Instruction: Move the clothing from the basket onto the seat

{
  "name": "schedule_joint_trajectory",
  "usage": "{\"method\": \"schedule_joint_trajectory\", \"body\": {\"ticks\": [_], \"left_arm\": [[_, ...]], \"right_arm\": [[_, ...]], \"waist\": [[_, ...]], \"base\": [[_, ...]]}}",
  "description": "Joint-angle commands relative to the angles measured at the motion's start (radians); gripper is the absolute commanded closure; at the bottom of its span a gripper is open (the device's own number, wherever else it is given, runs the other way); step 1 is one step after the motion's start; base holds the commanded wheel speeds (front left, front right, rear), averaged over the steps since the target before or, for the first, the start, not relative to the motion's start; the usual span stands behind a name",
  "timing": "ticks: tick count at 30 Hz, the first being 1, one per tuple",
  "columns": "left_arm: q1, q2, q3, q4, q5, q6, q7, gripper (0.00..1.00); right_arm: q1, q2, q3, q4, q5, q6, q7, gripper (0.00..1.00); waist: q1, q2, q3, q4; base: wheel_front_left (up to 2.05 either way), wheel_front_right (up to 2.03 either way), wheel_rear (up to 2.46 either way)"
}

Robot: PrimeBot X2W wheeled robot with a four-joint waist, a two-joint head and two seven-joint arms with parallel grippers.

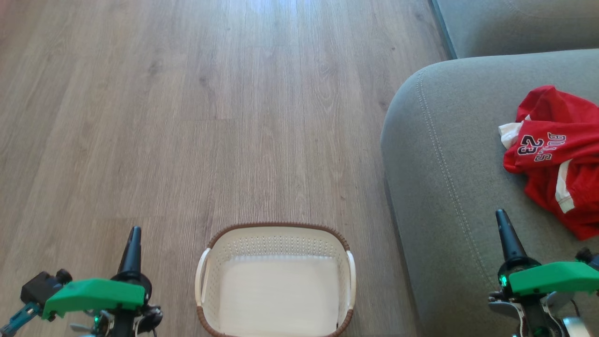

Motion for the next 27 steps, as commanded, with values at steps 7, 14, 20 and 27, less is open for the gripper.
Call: {"method": "schedule_joint_trajectory", "body": {"ticks": [7,14,20,27], "left_arm": [[-0.067,-0.003,0.050,-0.026,-0.084,-0.016,0.024,1.00],[-0.074,-0.009,0.065,-0.023,-0.154,-0.024,0.045,1.00],[-0.081,-0.014,0.078,-0.021,-0.214,-0.031,0.062,1.00],[-0.088,-0.020,0.093,-0.018,-0.284,-0.038,0.082,1.00]], "right_arm": [[-0.066,0.002,-0.002,-0.022,0.083,0.000,0.026,1.00],[-0.074,0.010,-0.010,-0.015,0.150,0.000,0.045,1.00],[-0.082,0.016,-0.016,-0.009,0.208,0.000,0.062,1.00],[-0.090,0.024,-0.023,-0.002,0.276,0.000,0.082,1.00]], "waist": [[0.0000,0.0000,0.001,-0.002],[0.0000,0.0000,0.001,-0.003],[0.0000,0.0000,0.002,-0.005],[0.0000,0.0000,0.002,-0.006]], "base": [[0.00,0.00,0.00],[0.00,0.00,0.00],[0.00,0.00,0.00],[0.00,0.00,0.00]]}}
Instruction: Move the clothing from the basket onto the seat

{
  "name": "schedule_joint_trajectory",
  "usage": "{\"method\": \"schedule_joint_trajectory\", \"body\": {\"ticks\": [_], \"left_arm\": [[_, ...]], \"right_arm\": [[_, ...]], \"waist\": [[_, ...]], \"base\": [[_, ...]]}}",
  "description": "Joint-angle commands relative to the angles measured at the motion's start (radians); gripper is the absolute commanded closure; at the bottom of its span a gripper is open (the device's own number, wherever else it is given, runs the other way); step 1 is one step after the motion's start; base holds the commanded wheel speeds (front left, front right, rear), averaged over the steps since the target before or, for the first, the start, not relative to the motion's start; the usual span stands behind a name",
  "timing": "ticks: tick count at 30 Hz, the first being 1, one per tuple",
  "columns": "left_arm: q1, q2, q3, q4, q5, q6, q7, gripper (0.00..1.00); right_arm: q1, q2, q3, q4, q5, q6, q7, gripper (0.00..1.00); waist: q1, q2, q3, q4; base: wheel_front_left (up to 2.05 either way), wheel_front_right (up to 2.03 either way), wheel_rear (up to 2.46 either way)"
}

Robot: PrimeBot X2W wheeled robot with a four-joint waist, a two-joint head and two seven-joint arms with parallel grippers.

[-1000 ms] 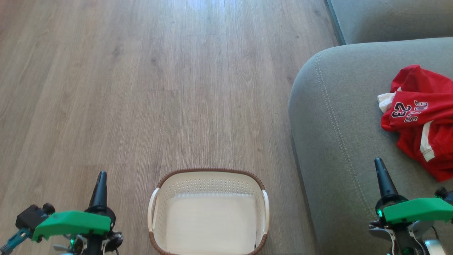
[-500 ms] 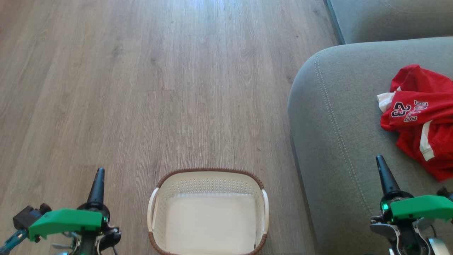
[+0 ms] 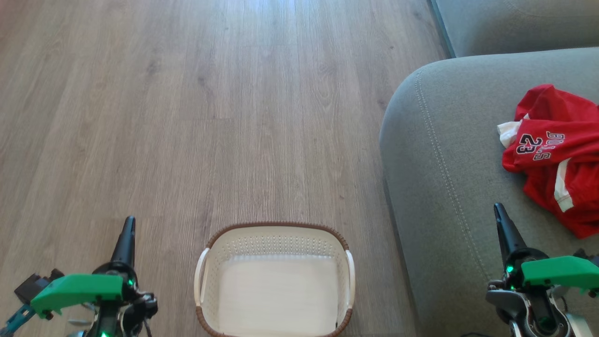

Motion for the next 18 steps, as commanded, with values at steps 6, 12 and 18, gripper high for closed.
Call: {"method": "schedule_joint_trajectory", "body": {"ticks": [6,12,18], "left_arm": [[-0.065,0.000,0.046,-0.025,-0.075,-0.013,0.026,1.00],[-0.072,-0.005,0.059,-0.023,-0.135,-0.020,0.043,1.00],[-0.077,-0.009,0.070,-0.021,-0.187,-0.026,0.058,1.00]], "right_arm": [[-0.059,0.001,0.003,-0.023,0.075,0.000,0.022,1.00],[-0.067,0.008,-0.003,-0.017,0.133,0.000,0.039,1.00],[-0.073,0.014,-0.009,-0.012,0.182,0.000,0.053,1.00]], "waist": [[0.0000,0.0000,0.000,-0.001],[0.0000,0.0000,0.001,-0.003],[0.0000,0.0000,0.001,-0.004]], "base": [[0.00,0.00,0.00],[0.00,0.00,0.00],[0.00,0.00,0.00]]}}
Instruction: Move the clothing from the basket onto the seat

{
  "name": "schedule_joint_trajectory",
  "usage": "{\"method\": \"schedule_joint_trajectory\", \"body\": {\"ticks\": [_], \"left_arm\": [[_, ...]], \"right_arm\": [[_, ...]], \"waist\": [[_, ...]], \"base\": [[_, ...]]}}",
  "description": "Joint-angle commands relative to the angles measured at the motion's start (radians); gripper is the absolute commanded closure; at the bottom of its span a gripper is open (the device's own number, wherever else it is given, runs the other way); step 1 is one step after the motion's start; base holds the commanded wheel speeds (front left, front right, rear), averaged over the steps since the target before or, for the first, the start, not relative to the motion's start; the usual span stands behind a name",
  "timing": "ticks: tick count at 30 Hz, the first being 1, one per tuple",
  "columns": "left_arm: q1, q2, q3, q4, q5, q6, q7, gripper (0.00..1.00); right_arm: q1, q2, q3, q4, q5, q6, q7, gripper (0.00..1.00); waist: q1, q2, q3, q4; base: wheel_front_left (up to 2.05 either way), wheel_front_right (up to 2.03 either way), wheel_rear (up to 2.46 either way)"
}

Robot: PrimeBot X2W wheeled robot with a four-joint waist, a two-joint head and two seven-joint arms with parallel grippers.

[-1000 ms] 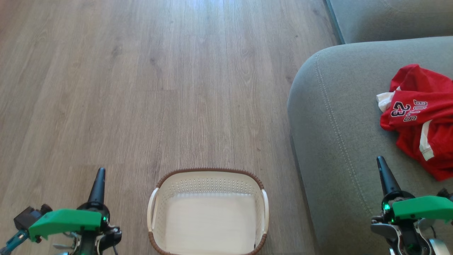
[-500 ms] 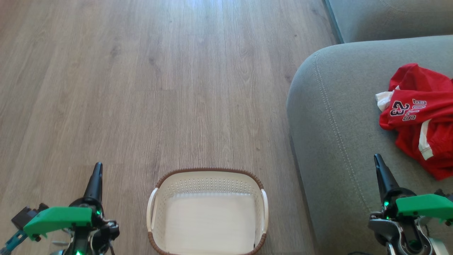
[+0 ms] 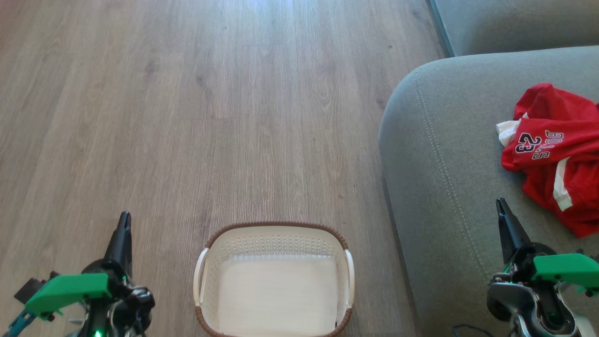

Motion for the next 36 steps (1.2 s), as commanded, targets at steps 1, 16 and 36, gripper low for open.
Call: {"method": "schedule_joint_trajectory", "body": {"ticks": [1,16,36], "left_arm": [[-0.061,0.004,0.038,-0.026,-0.010,-0.007,0.008,1.00],[-0.061,0.004,0.038,-0.027,-0.010,-0.007,0.008,1.00],[-0.061,0.004,0.037,-0.027,-0.010,-0.007,0.008,1.00]], "right_arm": [[-0.050,0.005,0.017,-0.030,0.011,0.000,0.005,1.00],[-0.051,0.006,0.015,-0.030,0.009,0.000,0.007,1.00],[-0.051,0.008,0.013,-0.030,0.008,0.000,0.008,1.00]], "waist": [[0.0000,0.0000,0.000,0.000],[0.0000,0.0000,0.000,0.000],[0.0000,0.0000,0.000,0.000]], "base": [[0.00,0.00,0.00],[0.00,0.00,0.00],[0.00,0.00,0.00]]}}
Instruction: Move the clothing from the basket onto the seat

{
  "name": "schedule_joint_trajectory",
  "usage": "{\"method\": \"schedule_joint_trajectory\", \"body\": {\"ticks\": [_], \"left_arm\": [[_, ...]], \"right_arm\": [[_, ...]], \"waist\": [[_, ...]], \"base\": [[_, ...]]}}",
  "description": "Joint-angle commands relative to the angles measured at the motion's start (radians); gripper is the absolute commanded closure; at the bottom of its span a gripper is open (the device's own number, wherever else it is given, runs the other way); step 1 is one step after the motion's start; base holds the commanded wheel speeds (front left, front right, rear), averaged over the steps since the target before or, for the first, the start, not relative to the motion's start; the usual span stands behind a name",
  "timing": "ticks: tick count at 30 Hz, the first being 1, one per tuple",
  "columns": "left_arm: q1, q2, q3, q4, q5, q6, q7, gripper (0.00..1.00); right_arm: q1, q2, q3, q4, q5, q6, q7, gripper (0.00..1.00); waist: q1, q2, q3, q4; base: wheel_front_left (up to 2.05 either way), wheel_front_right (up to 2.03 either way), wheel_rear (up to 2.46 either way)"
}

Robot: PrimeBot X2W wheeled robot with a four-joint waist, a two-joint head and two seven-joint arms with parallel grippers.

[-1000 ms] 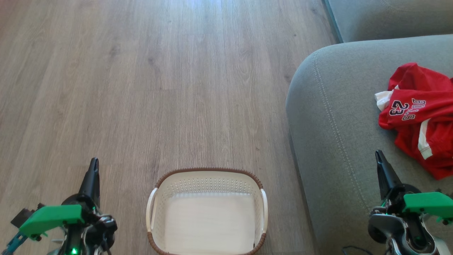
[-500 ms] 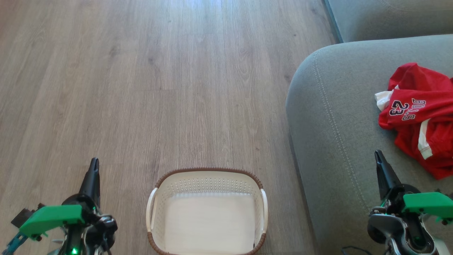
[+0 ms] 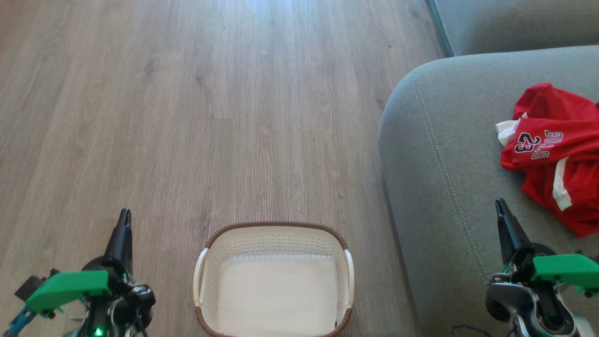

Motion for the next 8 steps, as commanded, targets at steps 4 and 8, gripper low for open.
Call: {"method": "schedule_joint_trajectory", "body": {"ticks": [4,8], "left_arm": [[-0.049,0.007,0.037,-0.027,-0.002,-0.007,0.008,1.00],[-0.049,0.007,0.037,-0.027,-0.002,-0.007,0.008,1.00]], "right_arm": [[-0.051,0.003,0.016,-0.033,0.000,0.000,0.007,1.00],[-0.051,0.003,0.016,-0.033,0.000,0.000,0.008,1.00]], "waist": [[0.0000,0.0000,0.000,0.000],[0.0000,0.0000,0.000,0.000]], "base": [[0.00,0.00,0.00],[0.00,0.00,0.00]]}}
